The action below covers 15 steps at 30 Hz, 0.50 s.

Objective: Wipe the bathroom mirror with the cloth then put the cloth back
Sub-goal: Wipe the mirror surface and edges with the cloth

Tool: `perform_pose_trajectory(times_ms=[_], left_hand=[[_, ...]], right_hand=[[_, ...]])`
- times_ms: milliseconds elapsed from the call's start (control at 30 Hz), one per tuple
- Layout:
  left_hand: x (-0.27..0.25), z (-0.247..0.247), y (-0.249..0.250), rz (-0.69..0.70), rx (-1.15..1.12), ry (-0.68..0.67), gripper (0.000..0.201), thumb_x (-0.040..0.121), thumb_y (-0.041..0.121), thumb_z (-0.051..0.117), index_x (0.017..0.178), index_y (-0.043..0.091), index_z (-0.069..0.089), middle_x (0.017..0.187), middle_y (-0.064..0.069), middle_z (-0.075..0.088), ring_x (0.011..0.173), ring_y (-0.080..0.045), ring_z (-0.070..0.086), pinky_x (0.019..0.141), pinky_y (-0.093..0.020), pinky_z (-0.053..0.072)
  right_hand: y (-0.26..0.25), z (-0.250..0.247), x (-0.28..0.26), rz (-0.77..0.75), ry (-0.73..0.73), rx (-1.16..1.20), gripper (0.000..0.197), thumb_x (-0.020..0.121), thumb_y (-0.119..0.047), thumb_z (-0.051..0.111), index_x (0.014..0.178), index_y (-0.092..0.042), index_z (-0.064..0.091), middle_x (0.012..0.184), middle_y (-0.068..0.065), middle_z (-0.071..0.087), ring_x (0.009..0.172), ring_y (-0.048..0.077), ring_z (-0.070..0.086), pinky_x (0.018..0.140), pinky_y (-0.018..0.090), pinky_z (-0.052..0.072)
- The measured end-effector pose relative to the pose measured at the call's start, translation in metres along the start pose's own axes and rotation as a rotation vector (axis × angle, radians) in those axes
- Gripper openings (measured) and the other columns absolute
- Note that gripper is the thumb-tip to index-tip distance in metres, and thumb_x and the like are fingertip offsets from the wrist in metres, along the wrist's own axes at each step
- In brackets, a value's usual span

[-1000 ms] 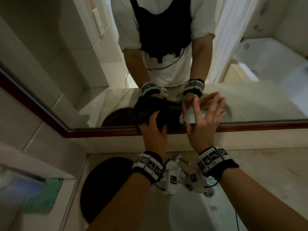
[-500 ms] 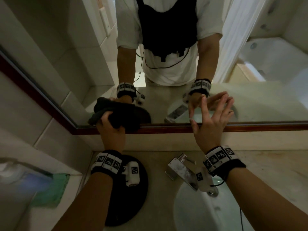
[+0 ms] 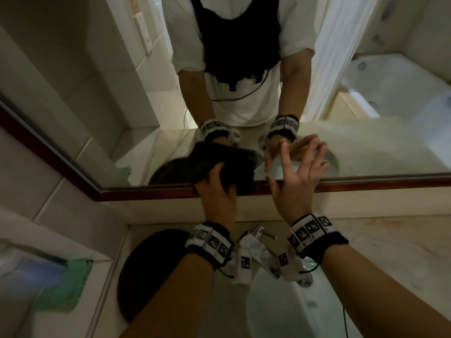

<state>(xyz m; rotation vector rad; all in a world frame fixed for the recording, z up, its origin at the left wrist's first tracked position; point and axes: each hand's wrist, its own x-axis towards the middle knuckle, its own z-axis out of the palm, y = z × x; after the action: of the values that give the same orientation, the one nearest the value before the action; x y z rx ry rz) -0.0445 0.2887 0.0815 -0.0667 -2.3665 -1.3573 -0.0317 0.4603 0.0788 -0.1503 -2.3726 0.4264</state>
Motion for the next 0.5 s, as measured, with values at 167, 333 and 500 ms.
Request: perform_pose_trajectory(times_ms=[167,333,500], left_hand=[[-0.007,0.023,0.010,0.056,0.002,-0.022,0.057,0.082,0.008,0.073,0.133,0.019,0.051,0.144,-0.027,0.034,0.135,-0.042,0.032,0.111,-0.053,0.035],[-0.002,0.012,-0.002,0.074,-0.020,-0.035,0.059,0.085,0.013,0.074,0.134,0.031,0.047,0.149,-0.015,0.027,0.138,-0.038,0.031,0.106,-0.056,0.042],[0.010,-0.019,-0.019,0.000,-0.033,0.030,0.059,0.084,0.007,0.073,0.136,0.022,0.048,0.143,-0.024,0.032,0.132,-0.039,0.038,0.108,-0.053,0.040]], right_hand=[[0.004,-0.003,-0.002,-0.024,0.003,0.010,0.079,0.088,-0.045,0.064,0.155,-0.029,0.025,0.160,0.025,-0.005,0.146,0.049,-0.007,0.109,0.075,0.015],[-0.001,-0.009,-0.002,-0.023,-0.015,0.016,0.079,0.087,-0.047,0.062,0.155,-0.029,0.027,0.161,0.027,-0.002,0.147,0.051,-0.004,0.108,0.074,0.019],[-0.015,-0.012,-0.003,0.007,0.042,0.035,0.081,0.083,-0.039,0.073,0.152,-0.024,0.034,0.159,0.031,0.005,0.147,0.050,0.001,0.109,0.072,0.021]])
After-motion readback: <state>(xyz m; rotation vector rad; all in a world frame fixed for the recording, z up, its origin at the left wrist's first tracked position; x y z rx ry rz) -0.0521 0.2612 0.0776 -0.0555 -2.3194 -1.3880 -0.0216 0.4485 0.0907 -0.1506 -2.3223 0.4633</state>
